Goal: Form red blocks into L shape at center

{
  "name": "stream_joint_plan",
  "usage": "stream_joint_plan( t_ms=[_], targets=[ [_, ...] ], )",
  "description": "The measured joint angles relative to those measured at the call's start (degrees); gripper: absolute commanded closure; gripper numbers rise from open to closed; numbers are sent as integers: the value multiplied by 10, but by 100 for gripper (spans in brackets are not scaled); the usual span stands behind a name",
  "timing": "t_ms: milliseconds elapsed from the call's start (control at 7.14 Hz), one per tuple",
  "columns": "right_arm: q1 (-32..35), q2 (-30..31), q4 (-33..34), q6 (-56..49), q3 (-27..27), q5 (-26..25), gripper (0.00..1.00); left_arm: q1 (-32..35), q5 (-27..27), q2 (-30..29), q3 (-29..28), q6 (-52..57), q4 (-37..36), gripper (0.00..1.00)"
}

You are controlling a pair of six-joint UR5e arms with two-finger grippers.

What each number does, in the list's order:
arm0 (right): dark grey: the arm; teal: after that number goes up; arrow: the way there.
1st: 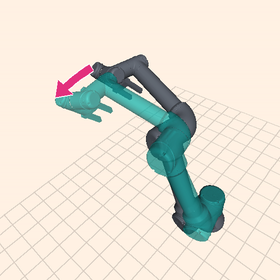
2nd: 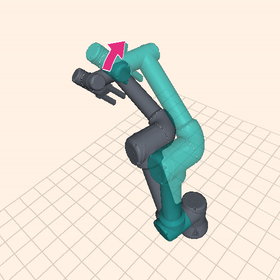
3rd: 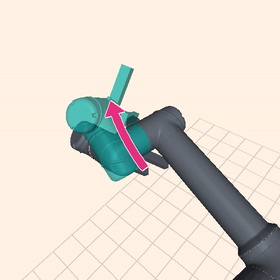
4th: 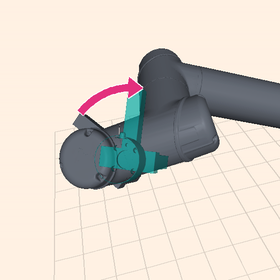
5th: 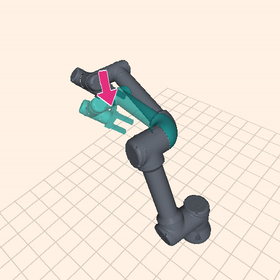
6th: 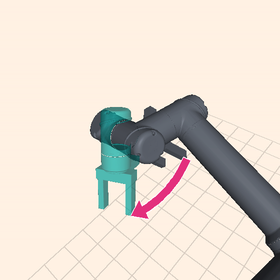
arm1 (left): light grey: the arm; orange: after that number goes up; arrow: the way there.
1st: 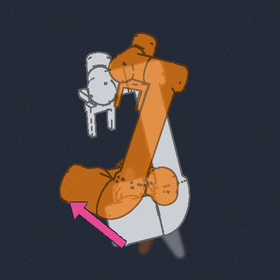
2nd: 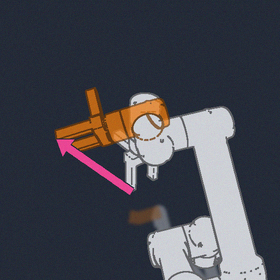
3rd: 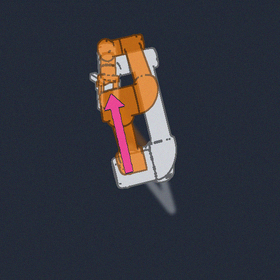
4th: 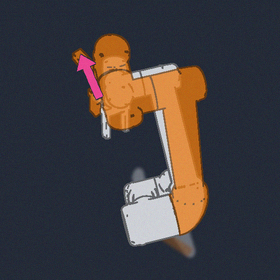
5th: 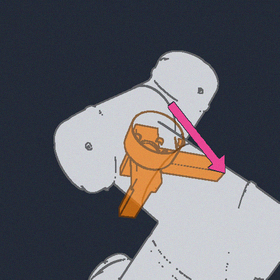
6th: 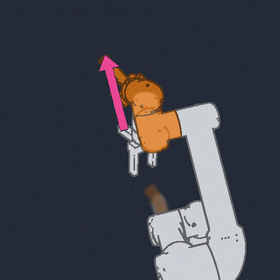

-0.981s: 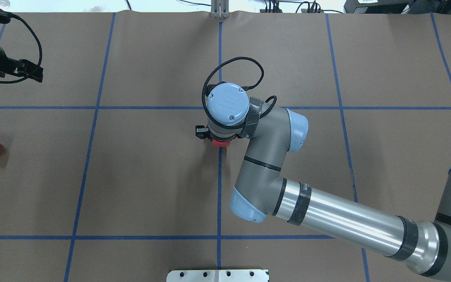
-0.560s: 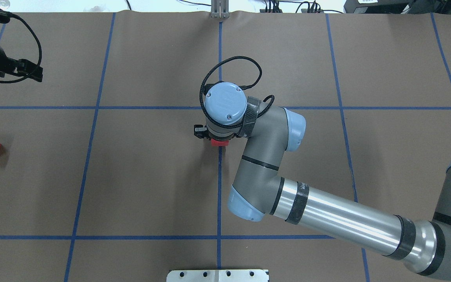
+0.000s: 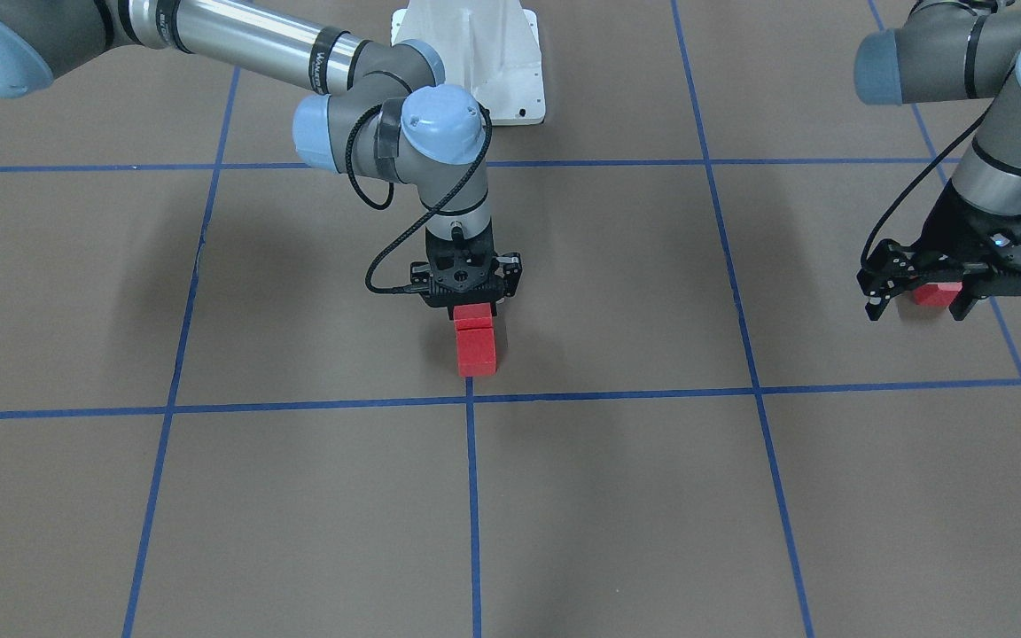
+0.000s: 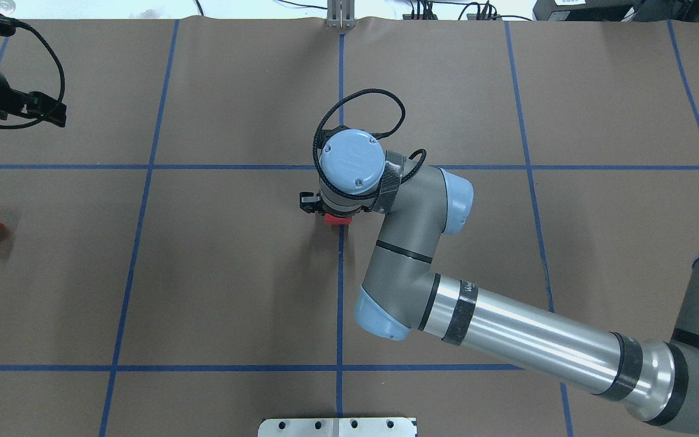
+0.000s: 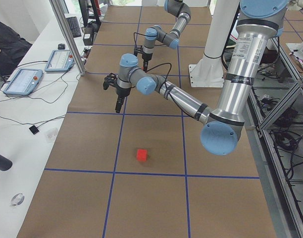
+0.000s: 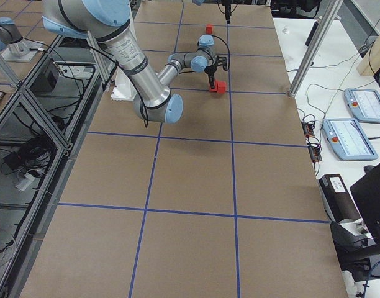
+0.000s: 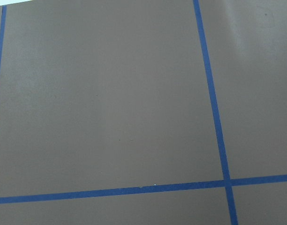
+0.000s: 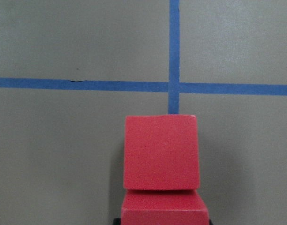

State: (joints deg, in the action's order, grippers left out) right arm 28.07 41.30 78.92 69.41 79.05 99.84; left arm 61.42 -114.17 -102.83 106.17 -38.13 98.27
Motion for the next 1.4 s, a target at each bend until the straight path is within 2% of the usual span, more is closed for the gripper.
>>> stream_joint_plan(
  t_ms=[140, 280, 420, 560, 1401],
  targets=[
    [2, 0, -1, -1, 0, 0, 65, 0, 0, 0, 0, 0, 0, 0],
    [4, 1, -1, -2, 0, 1, 26, 0, 0, 0, -1, 0, 0, 0],
    [5, 1, -1, -3, 0, 1, 13, 0, 0, 0, -1, -1, 0, 0],
    [5, 2, -1, -3, 0, 1, 4, 0, 0, 0, -1, -1, 0, 0],
    [18, 0, -6, 2, 2, 3, 2, 10, -3, 13, 0, 9, 5, 0]
  ],
)
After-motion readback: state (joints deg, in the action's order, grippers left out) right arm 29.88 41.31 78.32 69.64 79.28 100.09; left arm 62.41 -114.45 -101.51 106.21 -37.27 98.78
